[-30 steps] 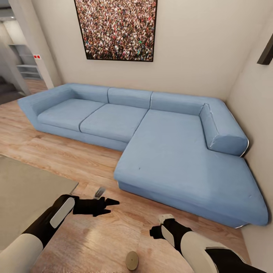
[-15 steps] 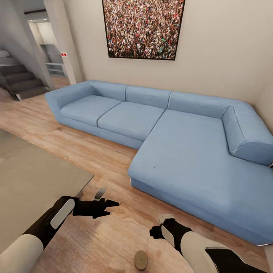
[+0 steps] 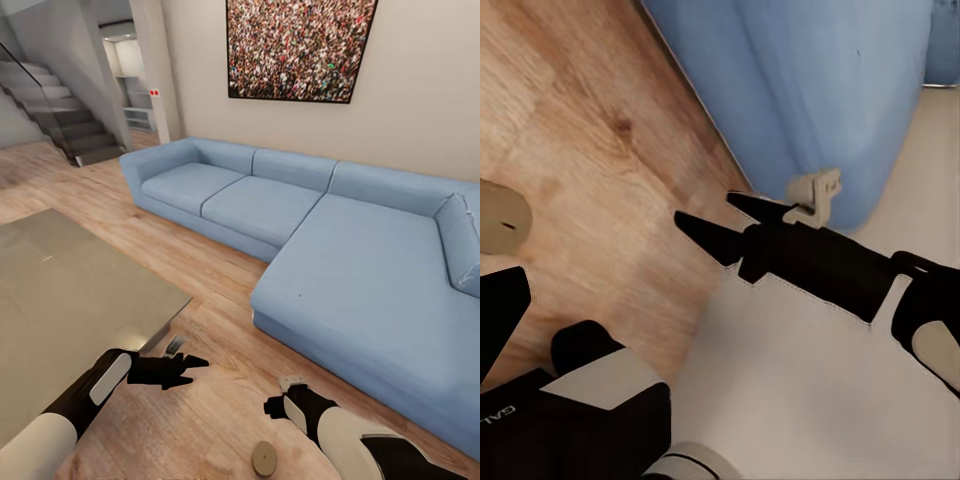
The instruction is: Place each of the two pumpkins and all three candles from the living room inside a cabinet in the living room (use any cabinet), then make sure every cabinet is closed, and position the cauldron so it is next to a table in the living room.
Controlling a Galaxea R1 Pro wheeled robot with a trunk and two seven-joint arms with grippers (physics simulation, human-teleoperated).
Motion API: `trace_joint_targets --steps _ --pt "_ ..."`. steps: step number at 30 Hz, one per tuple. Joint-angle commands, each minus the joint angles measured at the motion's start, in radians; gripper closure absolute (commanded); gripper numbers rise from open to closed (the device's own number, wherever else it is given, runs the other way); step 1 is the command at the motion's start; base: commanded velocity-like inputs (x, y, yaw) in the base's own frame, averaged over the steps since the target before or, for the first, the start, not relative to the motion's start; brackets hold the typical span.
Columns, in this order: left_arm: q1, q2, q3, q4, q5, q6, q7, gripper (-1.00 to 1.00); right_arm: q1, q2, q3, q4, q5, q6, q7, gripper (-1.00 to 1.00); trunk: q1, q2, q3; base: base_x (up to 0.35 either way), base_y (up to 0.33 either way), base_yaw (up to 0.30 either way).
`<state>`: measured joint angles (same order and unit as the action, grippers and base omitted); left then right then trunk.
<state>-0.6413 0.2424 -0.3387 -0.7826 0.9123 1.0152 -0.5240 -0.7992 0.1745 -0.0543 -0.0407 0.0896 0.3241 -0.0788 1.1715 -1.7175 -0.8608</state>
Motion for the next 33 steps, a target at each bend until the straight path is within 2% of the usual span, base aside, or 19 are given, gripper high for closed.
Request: trace_joint_targets --steps 1,14,23,25,28,31,33 --pt "0.0 0.0 0.0 0.0 0.0 0.0 0.0 -1.0 0.0 0.0 0.0 0.0 0.0 -0.007 -0.003 -1.0 0.004 -0.007 -0.003 0.0 0.0 0.288" --pt "0.0 -0.001 0.0 -0.001 0.002 0.0 -0.002 -1.0 0.001 0.0 -0.001 0.001 -0.002 -0.03 -0.022 -1.0 0.054 -0.098 -0.044 0.0 0.0 0.287" --pt "0.0 -0.016 -0.003 0.002 0.002 0.0 -0.002 -1.0 0.003 -0.004 -0.003 0.002 -0.01 -0.039 -0.024 -1.0 0.088 -0.161 -0.072 0.0 0.0 0.039" --pt "0.0 -0.016 -0.029 -0.002 0.003 0.001 -0.006 -1.0 0.004 -0.005 -0.004 0.002 -0.012 -0.041 -0.027 -1.0 0.096 -0.175 -0.078 0.0 0.0 0.001" --pt "-0.001 -0.016 -0.06 -0.011 0.006 0.002 -0.043 -1.0 0.004 -0.005 -0.004 0.002 -0.013 -0.041 -0.029 -1.0 0.107 -0.196 -0.088 0.0 0.0 0.0" --pt "-0.018 -0.016 -0.064 -0.055 0.009 0.005 -0.091 -1.0 0.005 -0.006 -0.004 0.002 -0.013 -0.04 -0.031 -1.0 0.119 -0.217 -0.097 0.0 0.0 0.0" --pt "-0.053 -0.022 -0.063 -0.092 0.025 0.007 -0.105 -1.0 0.005 -0.005 -0.004 0.002 -0.014 -0.038 -0.031 -1.0 0.127 -0.231 -0.103 0.0 0.0 0.0"
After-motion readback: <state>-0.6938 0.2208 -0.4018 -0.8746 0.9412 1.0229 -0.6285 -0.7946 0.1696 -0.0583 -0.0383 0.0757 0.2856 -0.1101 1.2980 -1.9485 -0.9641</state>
